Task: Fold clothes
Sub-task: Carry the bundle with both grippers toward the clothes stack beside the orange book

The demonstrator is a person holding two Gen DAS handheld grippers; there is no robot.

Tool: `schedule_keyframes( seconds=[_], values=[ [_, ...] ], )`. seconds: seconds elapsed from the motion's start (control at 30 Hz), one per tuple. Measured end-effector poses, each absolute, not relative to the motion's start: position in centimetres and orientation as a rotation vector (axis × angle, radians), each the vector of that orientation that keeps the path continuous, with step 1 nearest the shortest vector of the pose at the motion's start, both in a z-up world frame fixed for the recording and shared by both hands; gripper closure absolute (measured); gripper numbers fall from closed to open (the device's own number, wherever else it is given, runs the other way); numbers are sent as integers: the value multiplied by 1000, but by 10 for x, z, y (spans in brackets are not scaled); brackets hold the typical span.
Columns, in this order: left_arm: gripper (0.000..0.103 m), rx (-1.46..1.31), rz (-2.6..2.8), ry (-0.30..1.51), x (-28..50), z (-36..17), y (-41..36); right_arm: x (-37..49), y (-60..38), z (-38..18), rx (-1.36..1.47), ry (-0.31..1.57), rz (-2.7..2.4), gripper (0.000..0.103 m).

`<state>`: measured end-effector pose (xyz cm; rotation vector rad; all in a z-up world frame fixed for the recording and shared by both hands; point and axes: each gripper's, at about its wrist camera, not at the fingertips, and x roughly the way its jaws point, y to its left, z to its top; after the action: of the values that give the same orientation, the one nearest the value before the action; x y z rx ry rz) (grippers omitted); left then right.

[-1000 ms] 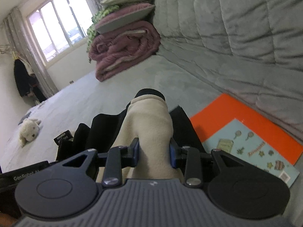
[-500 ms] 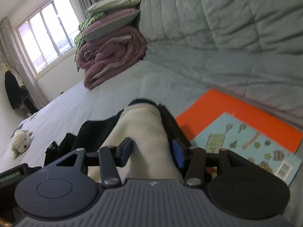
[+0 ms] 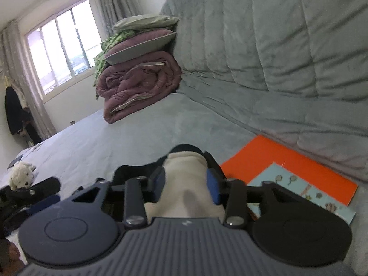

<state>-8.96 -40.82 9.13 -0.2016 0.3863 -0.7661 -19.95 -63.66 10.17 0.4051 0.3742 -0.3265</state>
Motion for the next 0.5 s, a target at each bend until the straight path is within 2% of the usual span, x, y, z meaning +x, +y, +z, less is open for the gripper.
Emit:
schedule_keyframes(
  seconds=[0.07, 0.17, 0.2, 0.27, 0.5],
  values=[
    [78, -100, -815, 353, -102, 93, -424, -197, -635, 101, 421, 393, -321, 78],
    [84, 35, -868, 350, -110, 85, -448, -192, -633, 94, 424, 410, -315, 80],
    [91, 93, -847, 359, -109, 77, -454, -189, -633, 90, 420, 410, -311, 80],
    [97, 174, -808, 364, -104, 63, -461, -185, -632, 84, 412, 409, -302, 82],
    [97, 84, -814, 397, -91, 52, -441, -167, -625, 64, 347, 420, -286, 83]
  ],
)
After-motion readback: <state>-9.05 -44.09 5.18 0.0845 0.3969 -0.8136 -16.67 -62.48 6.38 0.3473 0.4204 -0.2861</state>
